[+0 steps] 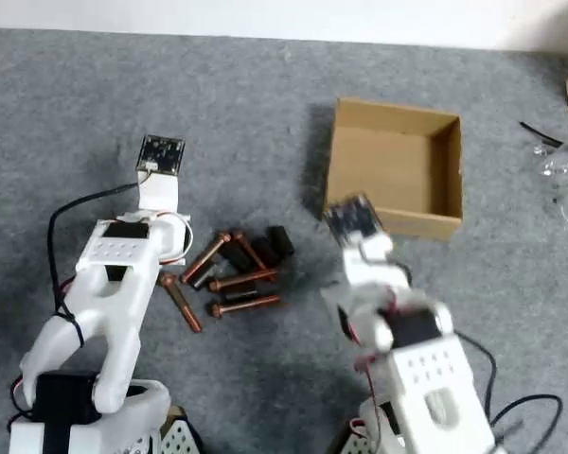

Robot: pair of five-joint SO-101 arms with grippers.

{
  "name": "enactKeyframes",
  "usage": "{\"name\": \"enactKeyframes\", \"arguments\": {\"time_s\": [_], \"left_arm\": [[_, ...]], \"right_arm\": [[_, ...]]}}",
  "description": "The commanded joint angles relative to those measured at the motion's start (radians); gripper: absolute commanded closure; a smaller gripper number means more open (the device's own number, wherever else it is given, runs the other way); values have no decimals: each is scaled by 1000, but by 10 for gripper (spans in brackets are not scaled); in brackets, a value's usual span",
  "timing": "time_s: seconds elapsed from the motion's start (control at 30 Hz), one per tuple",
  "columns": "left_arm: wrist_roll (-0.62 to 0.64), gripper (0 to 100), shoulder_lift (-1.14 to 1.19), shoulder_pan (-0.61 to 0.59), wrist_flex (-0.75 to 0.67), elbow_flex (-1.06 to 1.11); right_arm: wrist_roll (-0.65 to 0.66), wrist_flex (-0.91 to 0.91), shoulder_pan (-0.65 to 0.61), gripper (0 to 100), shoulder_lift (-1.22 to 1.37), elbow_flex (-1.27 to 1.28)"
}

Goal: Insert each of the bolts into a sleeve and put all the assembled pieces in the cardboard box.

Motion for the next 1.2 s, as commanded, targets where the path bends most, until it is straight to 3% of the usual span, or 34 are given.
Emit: {"name": "enactKeyframes", "arguments": {"time_s": [0.0, 0.17, 0.57, 1.0, 1.17], "left_arm": [[11, 990, -44, -30, -43, -2], [95, 990, -41, -79, -52, -2], [100, 990, -39, -96, -74, -2], [100, 990, -38, -96, -74, -2], [100, 990, -38, -96, -74, -2]], "right_arm": [[-43, -61, -67, 724, 297, -254], [-46, -124, -196, 724, 530, -440], [-107, -179, -344, 724, 986, -762], [-109, -180, -278, 724, 1101, -839], [-233, -180, -243, 724, 1101, -839]]}}
